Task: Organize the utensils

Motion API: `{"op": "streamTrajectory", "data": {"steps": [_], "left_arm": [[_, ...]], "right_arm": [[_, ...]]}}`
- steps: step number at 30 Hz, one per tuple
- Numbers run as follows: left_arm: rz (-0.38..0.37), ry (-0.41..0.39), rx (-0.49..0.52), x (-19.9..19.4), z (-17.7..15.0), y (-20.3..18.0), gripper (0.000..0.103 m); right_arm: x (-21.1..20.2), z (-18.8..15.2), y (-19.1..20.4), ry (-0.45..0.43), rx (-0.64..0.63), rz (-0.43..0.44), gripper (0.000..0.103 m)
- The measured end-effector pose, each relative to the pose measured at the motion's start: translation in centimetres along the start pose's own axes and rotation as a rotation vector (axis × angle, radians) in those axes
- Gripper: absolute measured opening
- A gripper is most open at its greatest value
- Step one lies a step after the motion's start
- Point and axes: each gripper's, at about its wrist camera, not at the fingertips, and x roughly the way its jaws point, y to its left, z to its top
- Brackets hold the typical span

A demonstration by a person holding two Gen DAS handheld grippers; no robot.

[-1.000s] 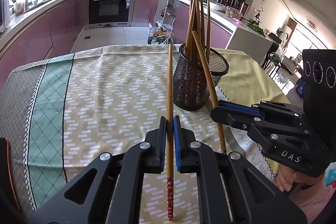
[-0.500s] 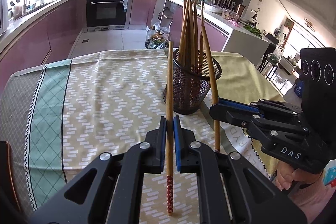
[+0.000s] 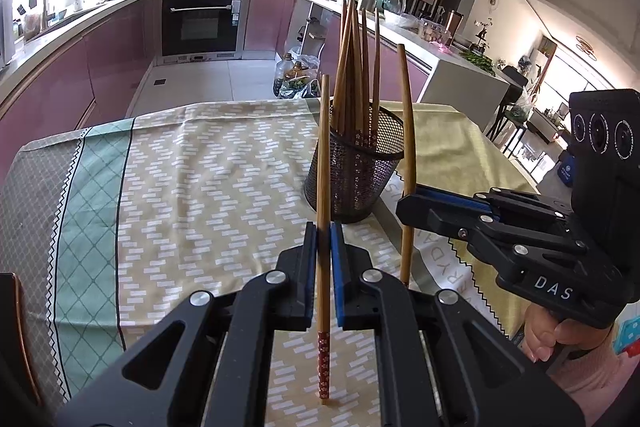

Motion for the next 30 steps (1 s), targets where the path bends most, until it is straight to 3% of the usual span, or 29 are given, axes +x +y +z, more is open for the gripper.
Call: {"op": "streamTrajectory", "data": {"steps": [30], "left_arm": [[-0.017, -0.033, 0.007, -0.79, 0.72, -0.36, 0.008]], "right_arm": [[-0.7, 0.69, 0.63, -0.032, -0.006, 0.002, 0.006]]}}
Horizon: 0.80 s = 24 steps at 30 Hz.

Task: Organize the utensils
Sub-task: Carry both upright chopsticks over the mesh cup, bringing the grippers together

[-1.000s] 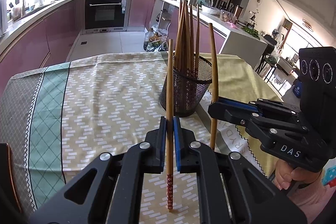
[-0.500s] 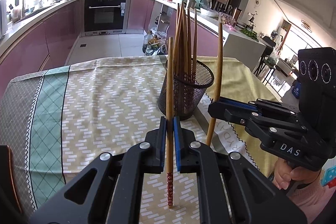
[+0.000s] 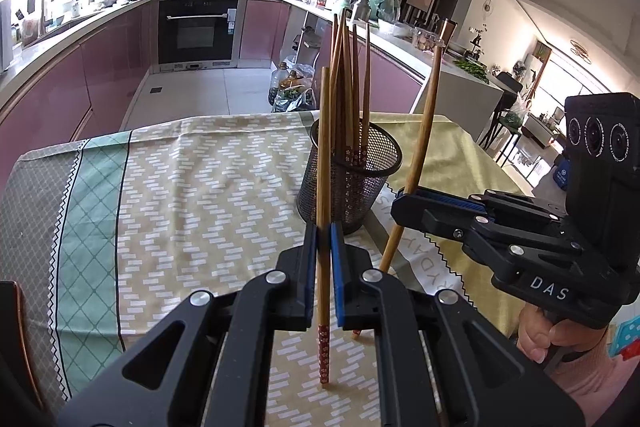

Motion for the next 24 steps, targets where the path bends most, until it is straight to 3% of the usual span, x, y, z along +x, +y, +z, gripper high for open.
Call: {"op": "streamTrajectory", "data": {"steps": [24], "left_arm": [[-0.006, -0.025, -0.001, -0.71, 0.71, -0.18, 0.008]], "right_arm": [[-0.35, 0.65, 0.32, -0.021, -0.01, -0.012, 0.006]]}}
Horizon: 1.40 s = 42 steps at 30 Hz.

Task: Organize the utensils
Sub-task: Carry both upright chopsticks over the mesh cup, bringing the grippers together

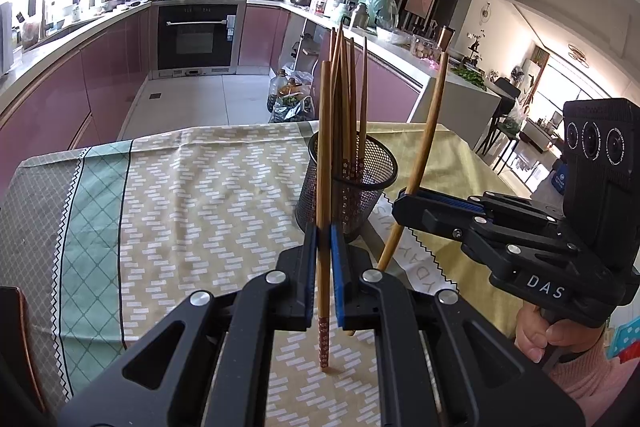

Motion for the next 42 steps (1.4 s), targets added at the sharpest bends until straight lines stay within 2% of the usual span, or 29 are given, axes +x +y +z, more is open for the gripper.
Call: {"op": "streamTrajectory", "data": {"steps": [42], "left_arm": [[-0.011, -0.036, 0.015, -0.8, 1.3, -0.5, 0.008]], "right_arm": [[-0.9, 0.8, -0.3, -0.038, -0.007, -0.02, 0.006]]}}
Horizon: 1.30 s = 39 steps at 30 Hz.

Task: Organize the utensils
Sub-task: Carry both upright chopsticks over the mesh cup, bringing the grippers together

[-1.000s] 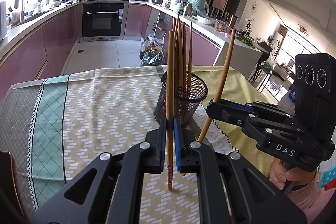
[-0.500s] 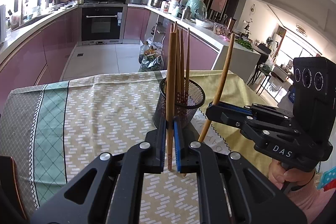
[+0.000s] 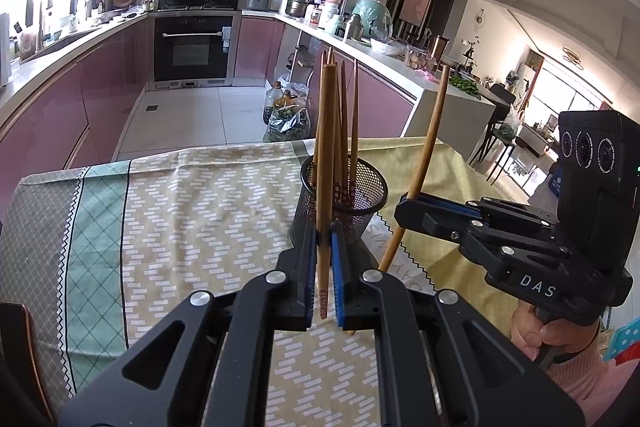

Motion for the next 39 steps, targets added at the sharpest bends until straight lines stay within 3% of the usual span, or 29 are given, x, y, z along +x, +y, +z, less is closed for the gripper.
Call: {"op": "streamTrajectory", "data": {"steps": [39], "left_arm": [[-0.012, -0.032, 0.026, -0.6, 1.3, -0.5, 0.008]], "right_arm": [[-0.4, 1.1, -0.1, -0.033, -0.01, -0.019, 0.006]]}}
